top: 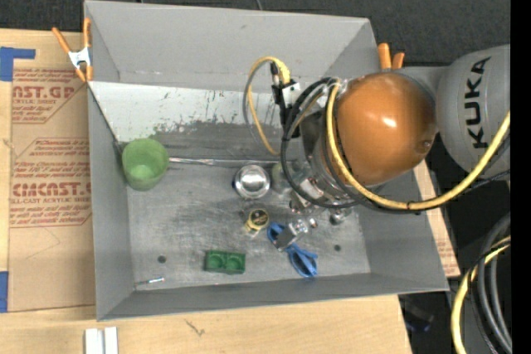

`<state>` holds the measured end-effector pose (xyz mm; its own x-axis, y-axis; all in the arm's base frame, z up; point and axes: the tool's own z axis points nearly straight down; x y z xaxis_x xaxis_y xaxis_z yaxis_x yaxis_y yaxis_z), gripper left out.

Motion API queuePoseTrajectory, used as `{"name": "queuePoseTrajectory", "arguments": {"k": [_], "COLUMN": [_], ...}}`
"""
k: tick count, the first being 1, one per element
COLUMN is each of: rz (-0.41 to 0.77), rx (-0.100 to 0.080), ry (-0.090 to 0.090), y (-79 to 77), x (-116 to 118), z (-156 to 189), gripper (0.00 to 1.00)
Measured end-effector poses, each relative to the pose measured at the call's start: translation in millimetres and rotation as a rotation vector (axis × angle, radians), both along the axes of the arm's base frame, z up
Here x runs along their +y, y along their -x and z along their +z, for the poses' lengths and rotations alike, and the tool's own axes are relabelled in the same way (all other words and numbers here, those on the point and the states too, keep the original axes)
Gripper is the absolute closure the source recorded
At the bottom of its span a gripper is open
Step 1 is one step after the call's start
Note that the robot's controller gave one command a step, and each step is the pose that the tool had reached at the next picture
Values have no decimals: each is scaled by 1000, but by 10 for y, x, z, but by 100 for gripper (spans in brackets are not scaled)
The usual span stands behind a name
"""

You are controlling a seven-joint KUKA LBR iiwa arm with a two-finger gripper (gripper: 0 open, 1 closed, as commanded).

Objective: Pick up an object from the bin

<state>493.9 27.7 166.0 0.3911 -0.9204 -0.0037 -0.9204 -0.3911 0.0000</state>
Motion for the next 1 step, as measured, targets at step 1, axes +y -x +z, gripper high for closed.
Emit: {"name": "queuePoseTrajectory", "arguments": {"k": [1], "rz": [91], "rx": [7], "ry": [0], "y": [-135], "x": [-3], "z": [-887], "gripper": [0]}}
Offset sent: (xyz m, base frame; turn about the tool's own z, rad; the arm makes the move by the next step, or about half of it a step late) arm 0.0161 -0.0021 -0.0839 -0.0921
